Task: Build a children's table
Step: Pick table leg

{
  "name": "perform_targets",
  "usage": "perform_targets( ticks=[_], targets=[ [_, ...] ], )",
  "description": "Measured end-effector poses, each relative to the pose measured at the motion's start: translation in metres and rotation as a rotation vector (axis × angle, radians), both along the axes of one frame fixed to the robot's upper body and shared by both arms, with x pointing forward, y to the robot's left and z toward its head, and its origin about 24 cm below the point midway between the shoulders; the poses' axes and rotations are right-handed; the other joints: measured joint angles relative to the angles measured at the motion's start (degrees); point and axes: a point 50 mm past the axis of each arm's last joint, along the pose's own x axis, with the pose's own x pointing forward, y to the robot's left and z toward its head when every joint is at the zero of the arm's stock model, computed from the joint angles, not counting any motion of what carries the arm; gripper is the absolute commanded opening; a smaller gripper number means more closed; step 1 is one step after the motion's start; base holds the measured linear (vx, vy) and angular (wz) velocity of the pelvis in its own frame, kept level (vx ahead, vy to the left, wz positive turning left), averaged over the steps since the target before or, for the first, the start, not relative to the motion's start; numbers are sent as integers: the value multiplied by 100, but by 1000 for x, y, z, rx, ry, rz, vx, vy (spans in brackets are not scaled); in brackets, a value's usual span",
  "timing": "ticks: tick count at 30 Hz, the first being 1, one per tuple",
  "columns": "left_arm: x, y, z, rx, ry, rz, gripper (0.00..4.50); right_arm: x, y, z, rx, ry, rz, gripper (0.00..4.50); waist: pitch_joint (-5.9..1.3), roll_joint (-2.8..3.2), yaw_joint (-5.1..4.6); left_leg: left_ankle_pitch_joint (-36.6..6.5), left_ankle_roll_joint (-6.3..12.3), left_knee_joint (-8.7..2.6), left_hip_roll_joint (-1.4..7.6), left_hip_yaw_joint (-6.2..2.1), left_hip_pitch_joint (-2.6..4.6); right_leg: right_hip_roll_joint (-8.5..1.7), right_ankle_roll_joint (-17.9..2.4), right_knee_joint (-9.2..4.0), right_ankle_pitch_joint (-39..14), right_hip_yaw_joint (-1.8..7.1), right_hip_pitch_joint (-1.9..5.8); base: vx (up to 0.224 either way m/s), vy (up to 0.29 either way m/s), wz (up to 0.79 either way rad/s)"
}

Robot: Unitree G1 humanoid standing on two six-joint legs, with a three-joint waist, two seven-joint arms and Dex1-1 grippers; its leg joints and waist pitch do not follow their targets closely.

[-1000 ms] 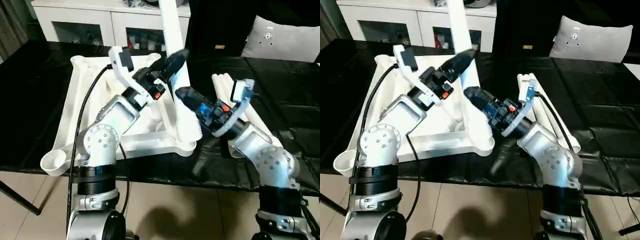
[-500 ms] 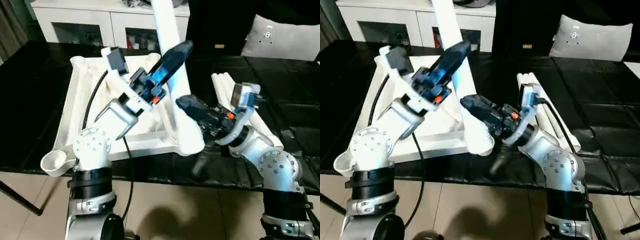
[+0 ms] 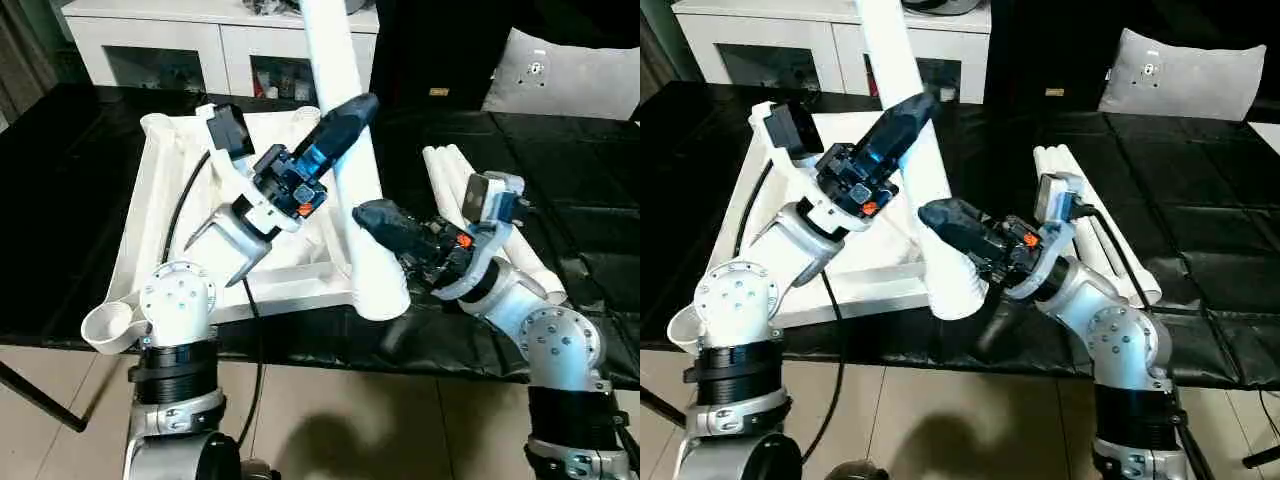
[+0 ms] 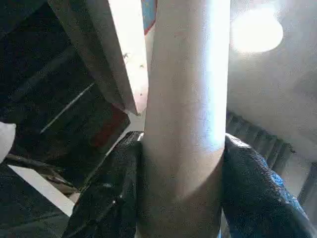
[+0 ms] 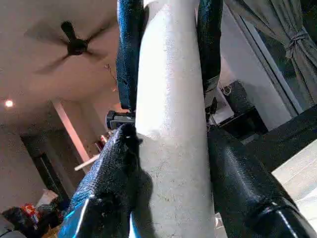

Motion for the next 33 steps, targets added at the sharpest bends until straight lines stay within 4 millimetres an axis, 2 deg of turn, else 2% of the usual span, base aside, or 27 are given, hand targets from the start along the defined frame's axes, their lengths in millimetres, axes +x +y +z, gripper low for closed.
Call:
perform_targets(
  ticks=[2, 9, 10, 14, 15, 17, 20, 24, 28, 33],
  targets=[
    [-1, 1, 1, 9, -3, 11, 187, 0, 1, 0, -2, 0, 2, 252, 0, 0, 0, 0, 0, 0, 0, 0, -1, 0, 0, -2, 0, 0, 0, 0, 0, 0],
    [0, 2, -6, 160, 6, 133, 184, 8, -2, -9, -81, 53, -68, 299, 0, 0, 4, 1, -2, -1, 0, 0, -1, 0, 3, -4, 2, 0, 0, 0, 0, 0],
    [1, 2, -6, 190, 1, 154, 184, 8, -3, -10, -93, 60, -78, 318, 0, 1, 3, 2, -2, -1, 0, 0, -2, 0, 4, -5, 3, 0, 0, 0, 0, 0],
    [3, 0, -6, 345, -39, 270, 184, 11, -4, -12, -201, 31, -143, 350, 0, -3, -1, 2, -3, -3, 0, 1, -2, 0, 9, -10, 5, 0, 1, 0, 0, 0],
    [7, 0, -7, 438, -61, 351, 184, 13, -4, -11, -240, 4, -197, 364, 0, -5, 3, 4, -6, -5, 3, -1, -3, 1, 9, -9, 6, -2, 1, 0, 0, 0],
    [13, -2, -15, 623, -80, 489, 184, 15, -1, -8, -325, -62, -280, 374, -1, -3, -3, 7, -12, -7, 3, -1, -2, 3, 15, -10, 9, -2, 1, 0, 0, 0],
    [19, -4, -21, 741, -77, 638, 183, 20, 2, -8, -442, -81, -379, 395, 1, -7, -21, 10, -17, -7, 3, -1, -4, 3, 20, -18, 16, -1, 1, 0, 0, 0],
    [21, -8, -16, 727, -60, 744, 183, 27, 11, -12, -562, -82, -494, 402, 3, -10, -30, 13, -21, -6, 3, 1, -6, 3, 18, -19, 18, -1, 0, 0, 0, 0],
    [23, -10, -6, 716, -80, 832, 183, 27, 24, -16, -561, -49, -515, 402, 3, -11, -37, 11, -18, -8, 3, 1, -6, 2, 17, -19, 18, 0, 0, 0, 0, 0],
    [24, -9, -6, 727, -82, 870, 183, 28, 34, -20, -552, -40, -528, 402, 5, -20, -41, 12, -16, -8, 4, 1, -6, 2, 17, -18, 18, -1, -1, 0, 0, 0]
  ],
)
